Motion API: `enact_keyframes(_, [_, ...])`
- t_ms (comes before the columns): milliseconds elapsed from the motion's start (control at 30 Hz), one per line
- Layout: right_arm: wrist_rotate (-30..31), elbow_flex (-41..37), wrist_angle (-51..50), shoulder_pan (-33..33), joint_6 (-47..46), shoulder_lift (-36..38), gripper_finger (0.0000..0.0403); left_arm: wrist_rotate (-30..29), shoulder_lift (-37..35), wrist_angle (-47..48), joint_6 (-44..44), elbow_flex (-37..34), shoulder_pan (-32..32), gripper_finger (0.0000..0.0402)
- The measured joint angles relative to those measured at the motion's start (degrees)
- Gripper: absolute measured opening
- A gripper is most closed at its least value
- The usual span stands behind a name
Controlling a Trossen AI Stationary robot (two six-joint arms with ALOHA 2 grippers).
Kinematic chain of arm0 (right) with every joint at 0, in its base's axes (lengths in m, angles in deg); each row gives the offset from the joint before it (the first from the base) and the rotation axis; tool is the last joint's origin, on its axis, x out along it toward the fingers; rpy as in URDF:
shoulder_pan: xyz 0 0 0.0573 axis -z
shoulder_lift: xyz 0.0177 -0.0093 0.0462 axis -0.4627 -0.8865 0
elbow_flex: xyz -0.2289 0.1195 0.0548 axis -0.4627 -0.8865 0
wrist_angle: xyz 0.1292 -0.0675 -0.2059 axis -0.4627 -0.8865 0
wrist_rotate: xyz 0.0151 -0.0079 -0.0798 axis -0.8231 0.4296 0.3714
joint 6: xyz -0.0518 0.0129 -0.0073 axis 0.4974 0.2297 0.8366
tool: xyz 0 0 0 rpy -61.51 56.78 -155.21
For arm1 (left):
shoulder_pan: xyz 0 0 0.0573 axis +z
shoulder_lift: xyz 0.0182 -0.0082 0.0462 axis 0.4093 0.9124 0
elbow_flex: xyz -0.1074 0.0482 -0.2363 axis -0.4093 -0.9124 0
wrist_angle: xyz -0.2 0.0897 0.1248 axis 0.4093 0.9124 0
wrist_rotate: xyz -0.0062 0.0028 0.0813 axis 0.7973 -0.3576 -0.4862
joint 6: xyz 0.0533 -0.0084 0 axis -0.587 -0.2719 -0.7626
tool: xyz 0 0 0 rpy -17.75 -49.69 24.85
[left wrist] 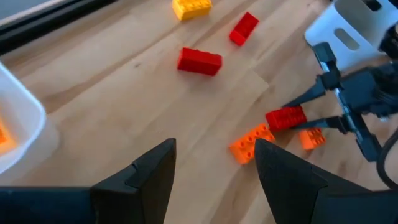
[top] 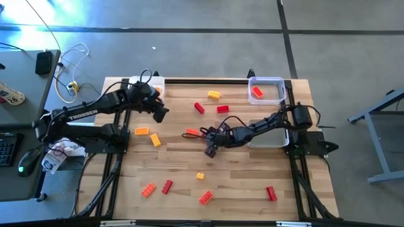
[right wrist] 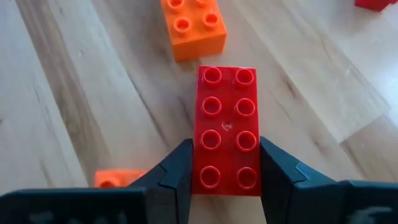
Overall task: Sort & place blocks by color
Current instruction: Put the red game piece into the gray bin
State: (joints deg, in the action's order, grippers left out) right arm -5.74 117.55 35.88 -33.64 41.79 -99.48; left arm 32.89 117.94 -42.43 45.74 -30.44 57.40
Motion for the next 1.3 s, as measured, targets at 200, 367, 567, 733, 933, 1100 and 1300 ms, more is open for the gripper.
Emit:
enact_keyframes(200, [4.4, -0.1, -4.9, -1.7, -1.4, 4.0, 0.0112, 0.0, 0.0, 0.6, 0.7, 0.0, -3.1, 0.0204])
enact_keyframes(367, [9.6, -0.1, -13.6, -2.9, -4.1, 8.9, 0.0112, 0.0, 0.0, 2.2, 1.8, 0.0, -5.8, 0.0204])
enact_keyframes(567, [14.7, -0.1, -23.4, -4.3, -8.0, 14.5, 0.0112, -2.4, 0.0, 5.1, 3.1, 0.0, -9.0, 0.0204])
enact_keyframes(733, [18.2, -0.1, -32.5, -5.0, -12.7, 19.1, 0.0112, -4.5, 0.0, 8.5, 5.1, 0.0, -11.5, 0.0204])
enact_keyframes(933, [20.5, -0.1, -45.2, -5.0, -20.5, 24.2, 0.0112, -7.4, 0.0, 11.4, 7.7, 0.0, -14.3, 0.0204])
enact_keyframes(1100, [19.4, -0.1, -54.5, -5.0, -26.3, 27.7, 0.0112, -8.0, 0.0, 14.7, 7.0, 0.0, -16.0, 0.0204])
enact_keyframes(1300, [14.3, -0.1, -64.2, -5.0, -31.9, 30.6, 0.0112, -8.0, 0.0, 19.0, 1.1, 0.0, -17.0, 0.0204])
